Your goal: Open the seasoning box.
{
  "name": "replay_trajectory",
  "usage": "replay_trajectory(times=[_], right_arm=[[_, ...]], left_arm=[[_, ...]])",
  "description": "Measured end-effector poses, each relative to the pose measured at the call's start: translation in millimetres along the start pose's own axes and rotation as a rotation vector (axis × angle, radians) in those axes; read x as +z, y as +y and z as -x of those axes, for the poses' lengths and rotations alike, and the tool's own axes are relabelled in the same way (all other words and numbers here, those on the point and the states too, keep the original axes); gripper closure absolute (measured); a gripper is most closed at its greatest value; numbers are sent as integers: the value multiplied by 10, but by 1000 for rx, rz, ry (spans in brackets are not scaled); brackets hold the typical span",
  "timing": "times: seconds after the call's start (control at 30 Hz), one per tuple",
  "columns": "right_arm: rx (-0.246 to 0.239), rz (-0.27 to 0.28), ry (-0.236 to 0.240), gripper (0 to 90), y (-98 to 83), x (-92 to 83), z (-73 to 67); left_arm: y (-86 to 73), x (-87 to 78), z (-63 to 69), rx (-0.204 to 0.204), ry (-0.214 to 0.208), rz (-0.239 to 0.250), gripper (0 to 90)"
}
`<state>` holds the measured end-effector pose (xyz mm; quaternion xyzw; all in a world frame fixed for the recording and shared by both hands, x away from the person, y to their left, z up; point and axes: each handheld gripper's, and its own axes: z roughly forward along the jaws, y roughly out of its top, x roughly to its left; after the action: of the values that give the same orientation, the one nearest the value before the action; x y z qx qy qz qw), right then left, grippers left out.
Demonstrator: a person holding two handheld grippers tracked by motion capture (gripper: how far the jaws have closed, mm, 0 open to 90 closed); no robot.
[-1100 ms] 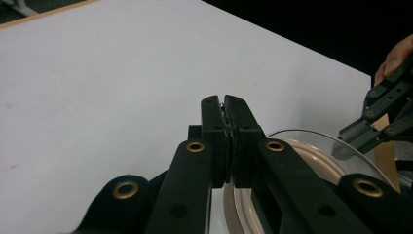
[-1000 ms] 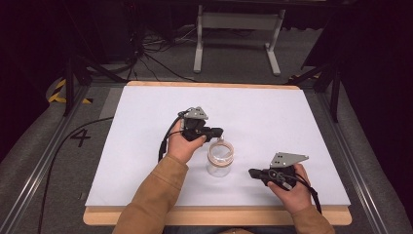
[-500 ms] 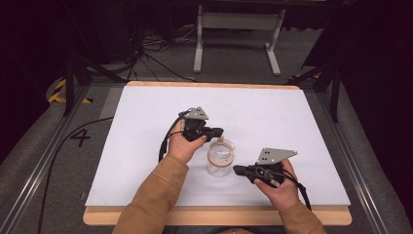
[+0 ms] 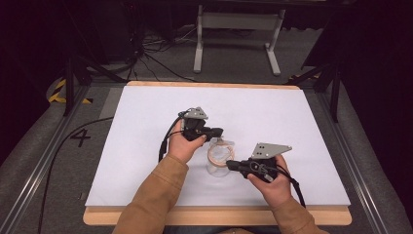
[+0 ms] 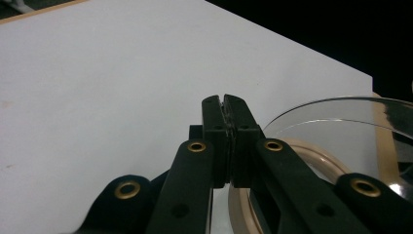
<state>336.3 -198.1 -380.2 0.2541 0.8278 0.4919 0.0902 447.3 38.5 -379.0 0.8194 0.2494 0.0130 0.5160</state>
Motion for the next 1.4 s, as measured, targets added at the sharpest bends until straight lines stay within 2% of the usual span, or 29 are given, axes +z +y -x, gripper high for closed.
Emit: replay_trajectory(times=[0.23, 0.47, 0.63, 0.73, 0.77, 0.9, 1.03, 1.1, 1.23, 1.33, 1.4], right_arm=[[10, 21, -5, 900, 53, 33, 29], [-4, 18, -6, 900, 71, 42, 33], [-13, 28, 6, 900, 126, 17, 56], [17, 66, 27, 900, 150, -3, 84], [15, 65, 18, 900, 155, -3, 89], [16, 65, 17, 900, 149, 2, 114], [0, 53, 13, 900, 175, 10, 138], [-6, 54, 12, 900, 203, 2, 153], [-25, 51, -5, 900, 300, -2, 205], [-33, 48, -12, 900, 347, 7, 242], [-33, 44, -20, 900, 389, 18, 276]], left_arm=[[4, -40, 5, -10, 20, 3, 868], [15, -205, -18, -22, 31, 21, 840], [21, -374, 0, -6, 56, -8, 823], [28, -487, -1, -12, 70, -73, 798], [31, -541, 8, -17, 85, -73, 798], [37, -682, 30, -27, 86, -78, 797], [38, -791, 64, -5, 116, -108, 791], [37, -819, 66, 1, 117, -113, 788], [18, -877, 70, -18, 134, -113, 785], [11, -912, 54, -15, 134, -110, 784], [5, -953, 39, -34, 139, -115, 784]])
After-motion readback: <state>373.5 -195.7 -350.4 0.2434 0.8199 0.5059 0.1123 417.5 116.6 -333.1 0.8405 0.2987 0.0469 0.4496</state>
